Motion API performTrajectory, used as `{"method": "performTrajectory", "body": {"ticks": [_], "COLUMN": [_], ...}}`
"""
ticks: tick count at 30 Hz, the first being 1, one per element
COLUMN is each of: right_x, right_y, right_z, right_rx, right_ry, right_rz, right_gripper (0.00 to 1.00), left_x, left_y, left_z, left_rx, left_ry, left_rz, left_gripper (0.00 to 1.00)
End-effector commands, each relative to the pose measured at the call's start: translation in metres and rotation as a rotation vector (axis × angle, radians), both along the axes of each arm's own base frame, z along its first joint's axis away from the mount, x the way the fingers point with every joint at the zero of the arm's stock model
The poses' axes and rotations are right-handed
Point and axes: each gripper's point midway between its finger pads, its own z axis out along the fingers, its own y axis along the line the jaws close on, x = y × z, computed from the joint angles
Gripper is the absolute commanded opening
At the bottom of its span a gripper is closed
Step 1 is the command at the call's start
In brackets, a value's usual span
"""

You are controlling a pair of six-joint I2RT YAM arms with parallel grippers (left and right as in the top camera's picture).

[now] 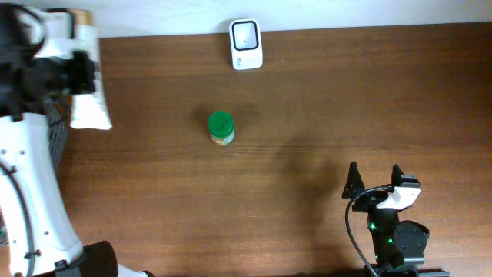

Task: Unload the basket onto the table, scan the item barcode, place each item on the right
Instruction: 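Place the white tube on the table beside the jar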

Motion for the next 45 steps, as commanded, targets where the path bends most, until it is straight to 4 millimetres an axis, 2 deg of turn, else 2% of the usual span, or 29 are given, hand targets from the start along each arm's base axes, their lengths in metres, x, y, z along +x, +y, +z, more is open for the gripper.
{"method": "performTrajectory", "body": {"ticks": [1,2,6,13,17,21,25,26,28,31,32,34,35,37,38,39,40,45], "right_x": [0.0,0.0,0.0,0.0,0.0,0.0,0.0,0.0,0.0,0.0,0.0,0.0,0.0,0.0,0.0,0.0,0.0,0.0], "right_y": [-0.003,-0.003,-0.003,-0.003,-0.003,-0.003,-0.003,-0.003,-0.003,-0.003,-0.003,-0.003,-0.003,-0.003,-0.003,-0.003,-0.003,-0.003], "right_z": [-0.002,-0.002,-0.002,-0.002,-0.002,-0.002,-0.002,-0.002,-0.002,-0.002,-0.002,-0.002,-0.002,-0.002,-0.002,-0.002,-0.002,-0.002], "right_rx": [0.004,0.004,0.004,0.004,0.004,0.004,0.004,0.004,0.004,0.004,0.004,0.004,0.004,0.004,0.004,0.004,0.004,0.004], "right_ry": [0.004,0.004,0.004,0.004,0.004,0.004,0.004,0.004,0.004,0.004,0.004,0.004,0.004,0.004,0.004,0.004,0.004,0.004], "right_rz": [-0.014,-0.014,-0.014,-0.014,-0.014,-0.014,-0.014,-0.014,-0.014,-0.014,-0.014,-0.014,-0.014,-0.014,-0.014,-0.014,-0.014,-0.014], "right_gripper": [0.98,0.98,0.98,0.98,0.98,0.98,0.98,0.98,0.98,0.98,0.98,0.98,0.98,0.98,0.98,0.98,0.98,0.98], "left_x": [0.002,-0.003,-0.01,-0.019,-0.023,-0.029,-0.033,-0.034,-0.034,-0.032,-0.032,-0.031,-0.031,-0.03,-0.03,-0.03,-0.03,-0.026], "left_y": [-0.044,-0.06,-0.079,-0.078,-0.096,-0.113,-0.13,-0.139,-0.144,-0.145,-0.146,-0.148,-0.148,-0.148,-0.148,-0.148,-0.148,-0.145], "left_z": [-0.022,-0.042,-0.089,-0.168,-0.22,-0.252,-0.274,-0.283,-0.291,-0.299,-0.3,-0.301,-0.301,-0.301,-0.3,-0.3,-0.3,-0.295], "left_rx": [-0.029,-0.038,-0.048,-0.079,-0.081,-0.123,-0.152,-0.154,-0.152,-0.149,-0.149,-0.15,-0.151,-0.152,-0.152,-0.152,-0.152,-0.158], "left_ry": [0.087,0.163,0.303,0.454,0.485,0.505,0.503,0.492,0.479,0.461,0.455,0.451,0.451,0.448,0.447,0.446,0.446,0.435], "left_rz": [-0.102,-0.138,-0.182,-0.102,-0.131,-0.075,-0.047,-0.059,-0.033,0.018,0.018,0.014,0.013,0.012,0.012,0.012,0.012,0.022], "left_gripper": [0.0,0.0,0.0,0.0,0.0,0.0,0.01,0.02,0.02,0.08,0.14,0.33,0.48,0.68,0.86,0.95,0.99,0.99]}}
